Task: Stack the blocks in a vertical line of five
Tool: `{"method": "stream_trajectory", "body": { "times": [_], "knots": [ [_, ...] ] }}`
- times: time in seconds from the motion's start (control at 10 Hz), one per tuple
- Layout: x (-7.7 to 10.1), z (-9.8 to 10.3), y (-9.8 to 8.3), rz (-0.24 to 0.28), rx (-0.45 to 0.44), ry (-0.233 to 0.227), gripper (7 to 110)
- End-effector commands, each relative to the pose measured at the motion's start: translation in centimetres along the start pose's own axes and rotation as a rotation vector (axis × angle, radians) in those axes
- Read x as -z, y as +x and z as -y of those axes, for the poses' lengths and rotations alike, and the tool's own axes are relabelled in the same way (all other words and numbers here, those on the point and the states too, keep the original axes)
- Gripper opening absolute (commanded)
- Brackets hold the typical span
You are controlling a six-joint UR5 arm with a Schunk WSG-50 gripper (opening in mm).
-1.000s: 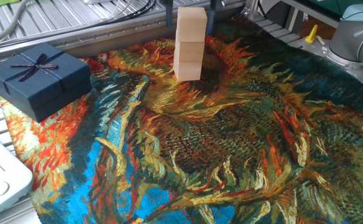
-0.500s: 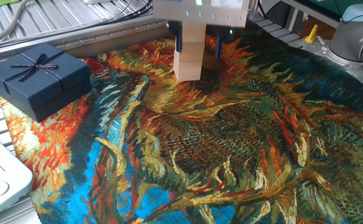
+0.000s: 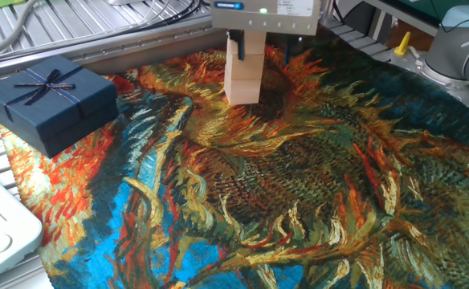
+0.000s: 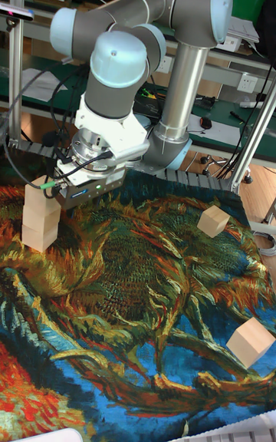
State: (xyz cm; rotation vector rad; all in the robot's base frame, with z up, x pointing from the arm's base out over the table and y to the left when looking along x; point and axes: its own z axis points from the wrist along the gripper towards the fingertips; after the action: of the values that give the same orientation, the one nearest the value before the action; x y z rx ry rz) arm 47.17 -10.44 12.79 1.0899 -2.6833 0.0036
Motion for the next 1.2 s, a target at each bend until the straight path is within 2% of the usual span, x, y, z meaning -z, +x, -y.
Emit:
{"method": "stream_trajectory", "body": {
  "times": [0.0,0.3,0.5,0.7,1.1],
  "knots": [
    [0.0,-0.5,2.1,-0.060,0.010,-0.014,66],
    [0.1,-0.2,3.2,-0.103,0.002,0.000,66],
    [0.1,-0.1,3.2,-0.106,0.001,0.005,66],
    [0.1,-0.5,3.6,-0.122,0.010,-0.012,66],
    [0.1,-0.1,4.0,-0.141,0.010,0.000,66]
  ]
}}
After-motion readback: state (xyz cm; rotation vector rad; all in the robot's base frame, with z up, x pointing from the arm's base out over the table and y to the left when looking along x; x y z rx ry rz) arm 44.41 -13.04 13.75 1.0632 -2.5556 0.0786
